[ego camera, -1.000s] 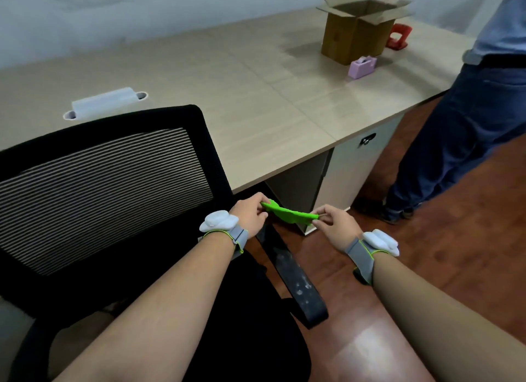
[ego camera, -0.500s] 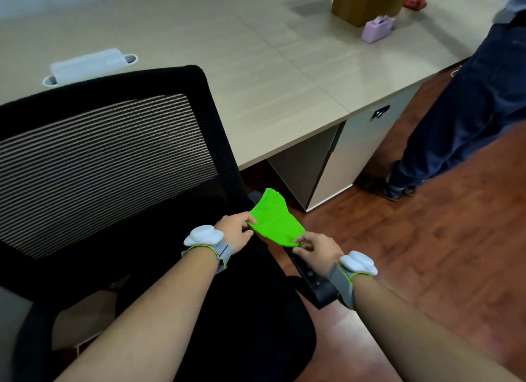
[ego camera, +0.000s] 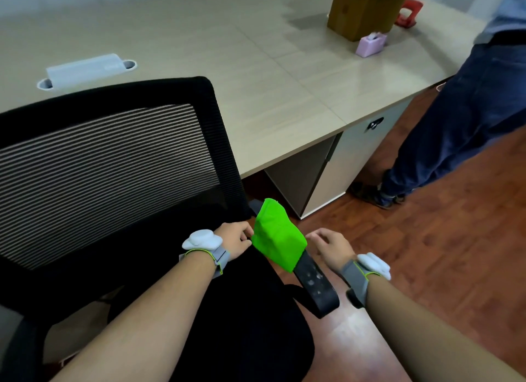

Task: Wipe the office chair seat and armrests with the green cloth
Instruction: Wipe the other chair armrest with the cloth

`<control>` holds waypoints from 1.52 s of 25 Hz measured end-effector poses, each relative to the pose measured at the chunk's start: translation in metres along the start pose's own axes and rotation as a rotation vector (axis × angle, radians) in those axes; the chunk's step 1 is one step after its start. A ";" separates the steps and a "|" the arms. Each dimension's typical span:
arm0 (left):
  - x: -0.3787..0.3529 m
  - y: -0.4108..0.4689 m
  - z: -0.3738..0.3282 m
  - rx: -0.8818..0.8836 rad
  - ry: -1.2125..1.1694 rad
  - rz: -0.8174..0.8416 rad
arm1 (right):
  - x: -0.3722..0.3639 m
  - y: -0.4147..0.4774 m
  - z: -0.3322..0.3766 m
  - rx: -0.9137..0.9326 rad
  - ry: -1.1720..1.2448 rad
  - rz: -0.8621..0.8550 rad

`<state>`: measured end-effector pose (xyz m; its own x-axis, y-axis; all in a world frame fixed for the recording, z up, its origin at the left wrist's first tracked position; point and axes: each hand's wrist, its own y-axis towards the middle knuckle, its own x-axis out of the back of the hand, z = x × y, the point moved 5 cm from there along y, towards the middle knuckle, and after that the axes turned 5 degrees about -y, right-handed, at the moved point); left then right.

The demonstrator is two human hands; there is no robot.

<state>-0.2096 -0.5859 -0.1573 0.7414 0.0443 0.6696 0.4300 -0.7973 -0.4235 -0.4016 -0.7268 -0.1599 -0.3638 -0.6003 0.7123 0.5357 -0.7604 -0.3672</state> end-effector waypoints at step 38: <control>-0.090 0.096 -0.032 -0.087 0.509 -0.192 | -0.062 0.044 -0.026 -0.540 0.859 0.664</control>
<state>-0.2512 -0.6859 -0.2384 0.3015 -0.0853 0.9496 0.4732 -0.8513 -0.2267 -0.3751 -0.7293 -0.2360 -0.6360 -0.7255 -0.2631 0.4976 -0.1249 -0.8584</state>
